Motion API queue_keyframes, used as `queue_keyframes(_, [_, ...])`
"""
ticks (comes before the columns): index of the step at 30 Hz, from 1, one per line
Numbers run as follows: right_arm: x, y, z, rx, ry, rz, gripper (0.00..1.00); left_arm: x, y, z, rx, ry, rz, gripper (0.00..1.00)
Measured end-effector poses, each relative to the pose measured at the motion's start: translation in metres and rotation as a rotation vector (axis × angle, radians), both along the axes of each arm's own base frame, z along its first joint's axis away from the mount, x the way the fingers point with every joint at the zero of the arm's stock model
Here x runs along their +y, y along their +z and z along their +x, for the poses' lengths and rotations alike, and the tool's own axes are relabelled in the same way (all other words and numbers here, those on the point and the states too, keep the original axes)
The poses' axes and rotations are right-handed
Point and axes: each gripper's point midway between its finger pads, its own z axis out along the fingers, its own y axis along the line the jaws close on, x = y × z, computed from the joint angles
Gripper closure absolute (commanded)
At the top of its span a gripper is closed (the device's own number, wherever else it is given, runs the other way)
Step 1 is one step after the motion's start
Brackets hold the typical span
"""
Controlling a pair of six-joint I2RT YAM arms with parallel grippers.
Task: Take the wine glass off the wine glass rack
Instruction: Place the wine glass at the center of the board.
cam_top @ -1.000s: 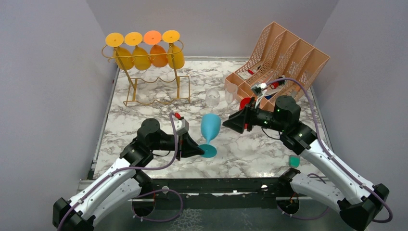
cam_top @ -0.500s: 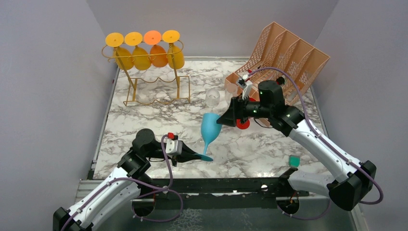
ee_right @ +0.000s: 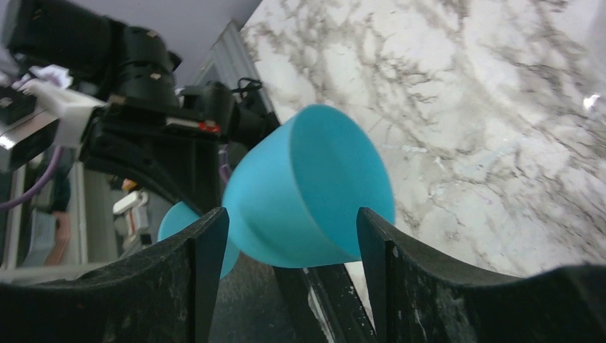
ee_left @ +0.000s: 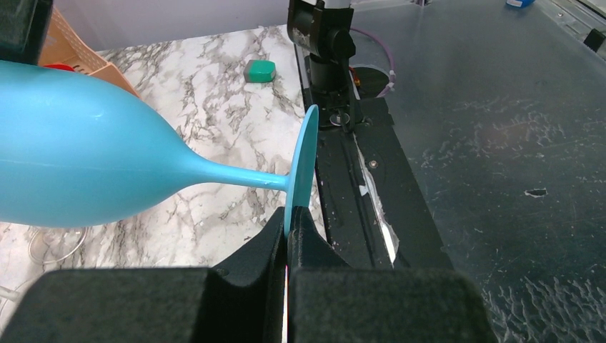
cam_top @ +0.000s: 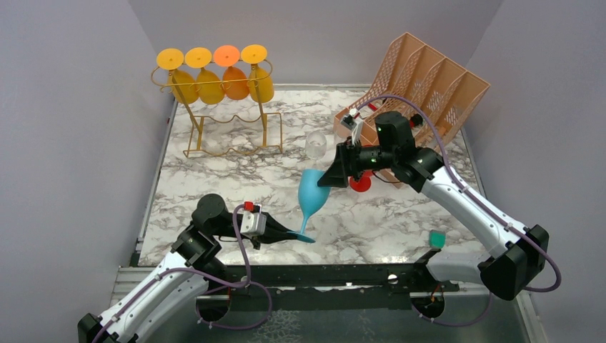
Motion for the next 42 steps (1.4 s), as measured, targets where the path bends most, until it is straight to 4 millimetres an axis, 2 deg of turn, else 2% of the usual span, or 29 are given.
queue_keyframes(3, [0.005,0.004,-0.010,0.028,0.093,0.034,0.44,0.001,-0.002,-0.002,0.001,-0.011,0.007,1.00])
queue_keyframes(6, [0.008,0.001,-0.017,0.062,0.166,0.050,0.57,0.001,-0.004,-0.005,0.003,-0.027,0.013,1.00])
queue_keyframes(12, [0.007,0.008,-0.031,0.104,0.255,0.097,0.71,0.002,-0.005,-0.010,-0.010,-0.055,0.016,1.00])
queue_keyframes(16, [0.007,0.012,-0.037,0.116,0.286,0.113,0.72,0.002,-0.005,-0.012,-0.017,-0.067,0.023,1.00])
queue_keyframes(20, [0.006,0.015,-0.043,0.129,0.316,0.131,0.61,0.003,-0.004,-0.013,-0.024,-0.072,0.025,1.00])
queue_keyframes(23, [0.006,0.018,-0.047,0.147,0.336,0.146,0.62,0.004,-0.006,-0.013,-0.023,-0.072,0.031,1.00])
queue_keyframes(31, [0.004,0.023,-0.051,0.174,0.362,0.168,0.99,0.004,-0.003,-0.015,-0.042,-0.078,0.030,1.00])
queue_keyframes(40, [0.002,0.027,-0.059,0.216,0.391,0.184,0.99,0.005,-0.005,-0.014,-0.060,-0.078,0.033,1.00])
queue_keyframes(42, [0.003,0.027,-0.059,0.216,0.391,0.183,0.99,0.005,-0.005,-0.014,-0.062,-0.078,0.033,0.92])
